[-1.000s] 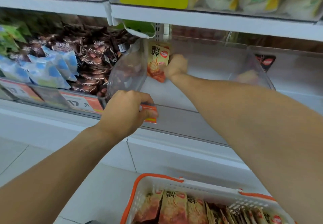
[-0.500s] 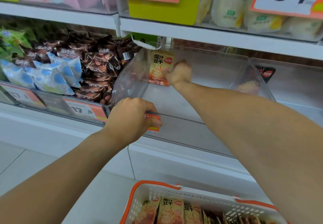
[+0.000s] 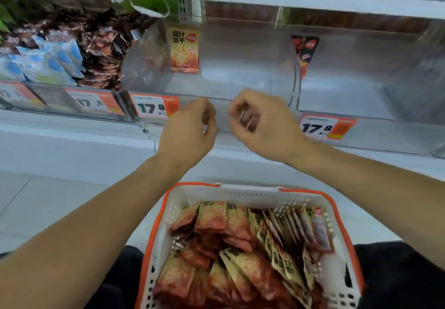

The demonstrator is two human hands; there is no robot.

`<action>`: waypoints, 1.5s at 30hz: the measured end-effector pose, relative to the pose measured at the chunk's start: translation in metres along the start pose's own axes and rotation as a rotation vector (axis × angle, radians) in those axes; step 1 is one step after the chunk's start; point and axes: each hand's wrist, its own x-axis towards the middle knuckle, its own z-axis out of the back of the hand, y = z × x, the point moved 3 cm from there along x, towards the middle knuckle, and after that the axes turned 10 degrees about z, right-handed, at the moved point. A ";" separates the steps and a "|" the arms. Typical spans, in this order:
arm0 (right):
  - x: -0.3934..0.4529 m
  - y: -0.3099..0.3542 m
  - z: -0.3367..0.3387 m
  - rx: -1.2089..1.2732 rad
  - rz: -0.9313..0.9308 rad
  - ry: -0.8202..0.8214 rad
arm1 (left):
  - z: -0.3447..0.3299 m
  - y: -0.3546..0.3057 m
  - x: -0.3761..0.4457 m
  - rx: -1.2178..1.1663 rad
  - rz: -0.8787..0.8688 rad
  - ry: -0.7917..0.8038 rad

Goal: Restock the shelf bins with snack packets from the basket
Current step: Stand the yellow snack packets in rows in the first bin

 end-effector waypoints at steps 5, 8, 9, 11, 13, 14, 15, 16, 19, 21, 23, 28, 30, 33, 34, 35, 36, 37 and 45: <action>-0.130 -0.048 -0.052 -0.088 -0.299 0.544 | -0.098 0.021 -0.079 0.153 0.187 0.602; -0.192 -0.075 -0.080 -0.170 -0.490 0.854 | -0.139 0.044 -0.136 0.279 0.285 0.770; -0.208 -0.082 -0.086 -0.210 -0.520 0.879 | -0.147 0.050 -0.153 0.378 0.267 0.807; -0.232 -0.093 -0.094 -0.276 -0.585 0.856 | -0.157 0.059 -0.178 0.532 0.204 0.837; -0.247 -0.103 -0.101 -0.276 -0.659 0.781 | -0.162 0.062 -0.192 0.598 0.161 0.830; -0.251 -0.105 -0.106 -0.267 -0.680 0.736 | -0.166 0.063 -0.196 0.622 0.149 0.827; -0.254 -0.106 -0.111 -0.270 -0.683 0.699 | -0.168 0.062 -0.199 0.638 0.146 0.818; -0.255 -0.107 -0.116 -0.282 -0.674 0.679 | -0.169 0.061 -0.200 0.647 0.154 0.812; -0.255 -0.106 -0.134 -0.338 -0.638 0.744 | -0.172 0.062 -0.203 0.633 0.165 0.766; -0.255 -0.109 -0.143 -0.399 -0.645 0.824 | -0.173 0.064 -0.203 0.598 0.194 0.744; -0.253 -0.117 -0.146 -0.401 -0.666 0.883 | -0.174 0.064 -0.201 0.564 0.234 0.756; -0.248 -0.129 -0.144 -0.248 -0.743 0.947 | -0.175 0.063 -0.198 0.548 0.260 0.795; -0.244 -0.128 -0.145 -0.245 -0.755 0.927 | -0.175 0.065 -0.198 0.511 0.301 0.758; -0.236 -0.125 -0.143 -0.270 -0.713 0.918 | -0.176 0.069 -0.194 0.450 0.370 0.712; -0.232 -0.124 -0.141 -0.279 -0.693 0.939 | -0.176 0.070 -0.194 0.451 0.373 0.719; -0.229 -0.123 -0.141 -0.292 -0.671 0.972 | -0.177 0.071 -0.194 0.470 0.359 0.730; -0.226 -0.122 -0.142 -0.314 -0.639 1.014 | -0.177 0.072 -0.195 0.503 0.332 0.745; -0.225 -0.121 -0.143 -0.343 -0.603 1.058 | -0.177 0.072 -0.196 0.541 0.299 0.761; -0.234 -0.127 -0.138 -0.222 -0.681 1.021 | -0.184 0.066 -0.203 0.560 0.316 0.883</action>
